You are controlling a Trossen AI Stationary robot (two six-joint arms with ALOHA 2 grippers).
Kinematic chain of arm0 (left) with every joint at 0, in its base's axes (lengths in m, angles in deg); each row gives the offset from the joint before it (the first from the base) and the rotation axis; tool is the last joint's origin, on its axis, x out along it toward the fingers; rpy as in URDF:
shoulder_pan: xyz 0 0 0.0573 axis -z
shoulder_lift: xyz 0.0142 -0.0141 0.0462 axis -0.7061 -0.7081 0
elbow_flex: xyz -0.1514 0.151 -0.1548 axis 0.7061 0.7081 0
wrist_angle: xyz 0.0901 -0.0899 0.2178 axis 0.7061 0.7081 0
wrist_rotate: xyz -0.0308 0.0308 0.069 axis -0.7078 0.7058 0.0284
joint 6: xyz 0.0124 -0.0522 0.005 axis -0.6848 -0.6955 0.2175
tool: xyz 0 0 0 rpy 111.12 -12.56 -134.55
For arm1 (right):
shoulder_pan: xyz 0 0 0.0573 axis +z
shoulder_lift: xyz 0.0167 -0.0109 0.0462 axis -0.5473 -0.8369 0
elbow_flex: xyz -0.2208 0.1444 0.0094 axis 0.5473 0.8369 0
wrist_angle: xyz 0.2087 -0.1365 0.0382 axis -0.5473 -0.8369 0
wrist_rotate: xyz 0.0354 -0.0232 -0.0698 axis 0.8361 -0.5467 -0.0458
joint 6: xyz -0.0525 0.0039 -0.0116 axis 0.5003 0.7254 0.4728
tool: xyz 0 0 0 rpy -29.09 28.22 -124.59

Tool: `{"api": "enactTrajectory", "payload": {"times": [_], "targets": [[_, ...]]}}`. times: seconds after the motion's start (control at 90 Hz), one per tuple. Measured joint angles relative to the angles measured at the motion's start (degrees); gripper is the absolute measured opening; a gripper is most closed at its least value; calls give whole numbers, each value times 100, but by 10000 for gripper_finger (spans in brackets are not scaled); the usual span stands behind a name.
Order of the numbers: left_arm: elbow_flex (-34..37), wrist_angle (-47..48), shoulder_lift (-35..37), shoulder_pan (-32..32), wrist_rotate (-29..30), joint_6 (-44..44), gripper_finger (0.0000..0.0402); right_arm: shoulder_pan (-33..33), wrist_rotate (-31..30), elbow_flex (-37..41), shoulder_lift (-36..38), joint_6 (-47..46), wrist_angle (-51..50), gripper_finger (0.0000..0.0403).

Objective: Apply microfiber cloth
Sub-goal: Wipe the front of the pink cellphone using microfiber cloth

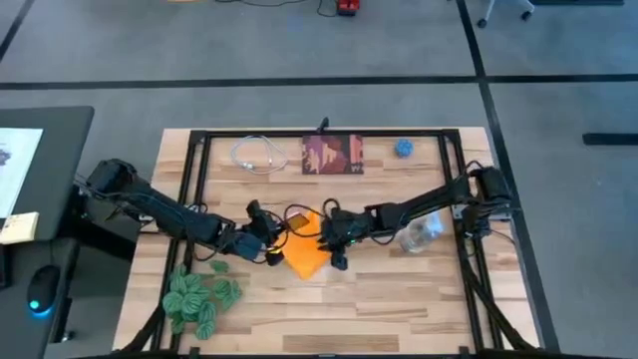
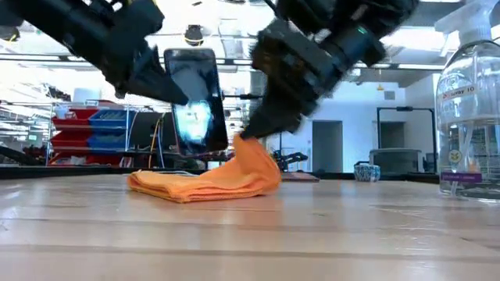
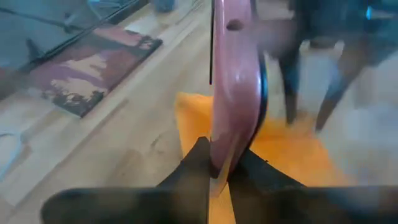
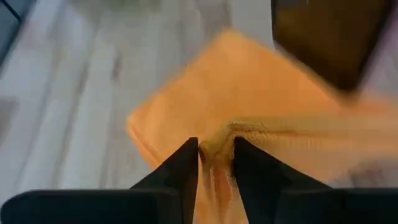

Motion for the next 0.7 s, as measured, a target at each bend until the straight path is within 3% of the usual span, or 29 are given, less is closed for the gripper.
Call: {"api": "enactTrajectory", "payload": {"times": [0.222, 0.5, 0.7], "targets": [[0, -32, -88, 236, -6, -562, 6, 71, 0, -613, 19, 78, -1261, 108], [0, -756, -893, 404, -62, -923, 6, 463, 10, -603, -76, -164, -2140, 184], [-17, -1388, -1503, 395, 64, -907, 6, 483, -546, -605, -73, -664, -2697, 195]]}}
